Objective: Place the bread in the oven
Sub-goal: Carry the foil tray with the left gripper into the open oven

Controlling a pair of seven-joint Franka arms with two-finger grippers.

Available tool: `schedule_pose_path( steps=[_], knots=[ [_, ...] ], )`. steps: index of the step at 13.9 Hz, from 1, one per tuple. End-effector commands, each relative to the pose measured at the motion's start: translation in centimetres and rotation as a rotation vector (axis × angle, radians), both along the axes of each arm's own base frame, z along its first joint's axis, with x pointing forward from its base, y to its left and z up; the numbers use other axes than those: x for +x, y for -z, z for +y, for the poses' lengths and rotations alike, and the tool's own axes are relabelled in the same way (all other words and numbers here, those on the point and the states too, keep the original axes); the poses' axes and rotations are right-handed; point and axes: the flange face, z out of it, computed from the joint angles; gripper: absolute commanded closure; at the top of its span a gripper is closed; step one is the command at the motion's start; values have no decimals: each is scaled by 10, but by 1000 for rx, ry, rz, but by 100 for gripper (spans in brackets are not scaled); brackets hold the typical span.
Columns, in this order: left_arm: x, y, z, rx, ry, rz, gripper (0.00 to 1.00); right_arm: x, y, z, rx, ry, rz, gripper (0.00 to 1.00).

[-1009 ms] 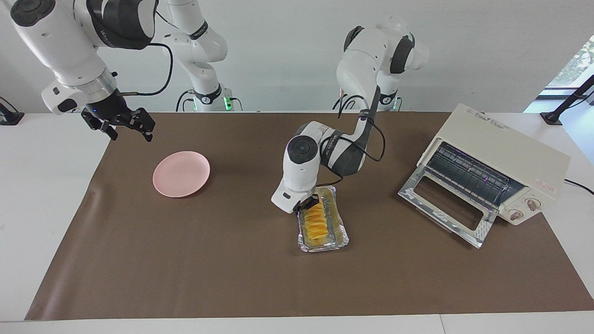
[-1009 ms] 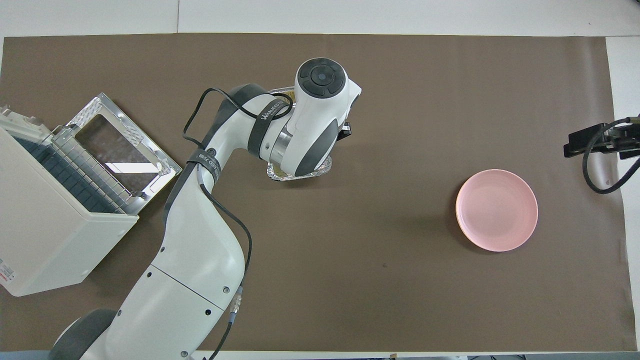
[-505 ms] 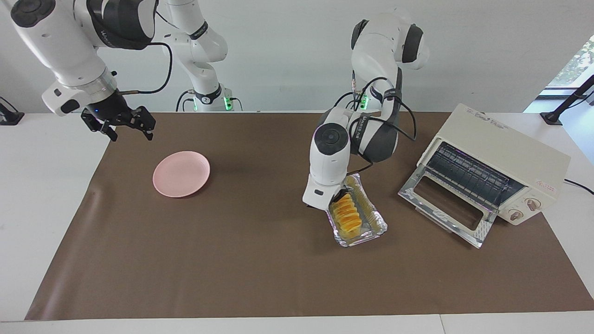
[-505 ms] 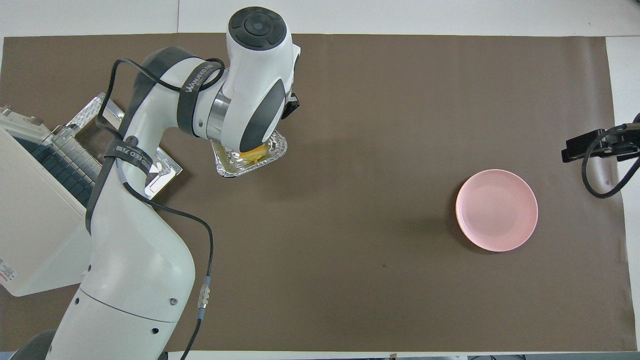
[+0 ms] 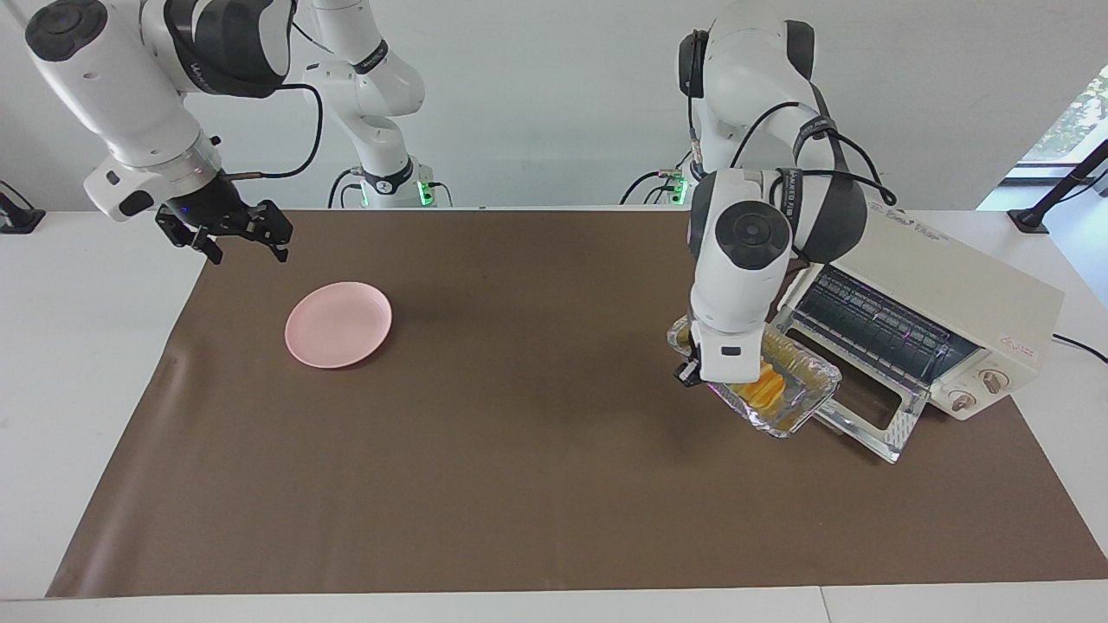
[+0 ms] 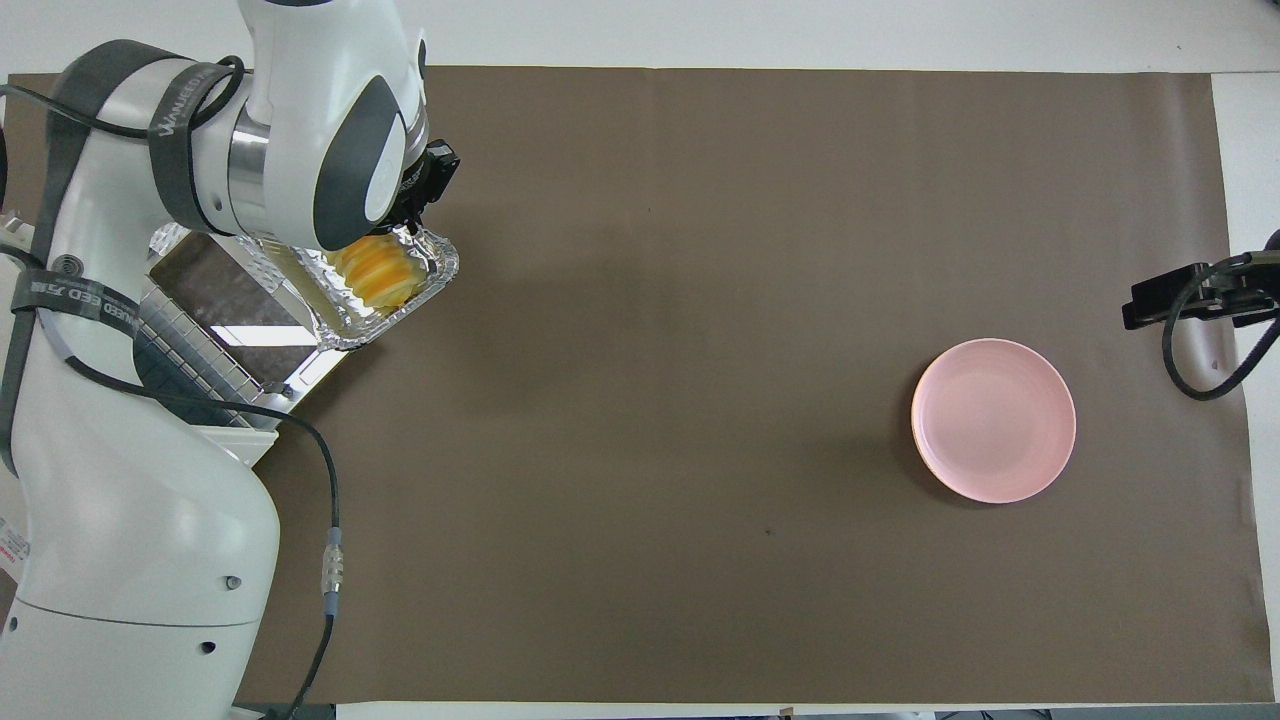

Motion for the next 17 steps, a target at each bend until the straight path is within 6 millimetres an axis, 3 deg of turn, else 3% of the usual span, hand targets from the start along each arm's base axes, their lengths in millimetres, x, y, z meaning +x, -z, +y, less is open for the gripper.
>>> schedule_pose_path(
  steps=[1,4,6,11,17],
  knots=[
    [-2,8,41,-26,-146,54,100,-10,-1,-1,-11,-20,11,0],
    [-2,18,78,-46,-198,55,100,-12,-2,-2,-10,-20,19,0],
    [-2,25,90,-53,-213,37,100,-12,-6,-4,-11,-15,11,0],
    [6,36,143,-66,-265,7,100,-13,-9,-3,-12,-16,5,0],
    [4,42,185,-66,-292,29,100,-13,-9,-3,-12,-16,5,0]
  ],
)
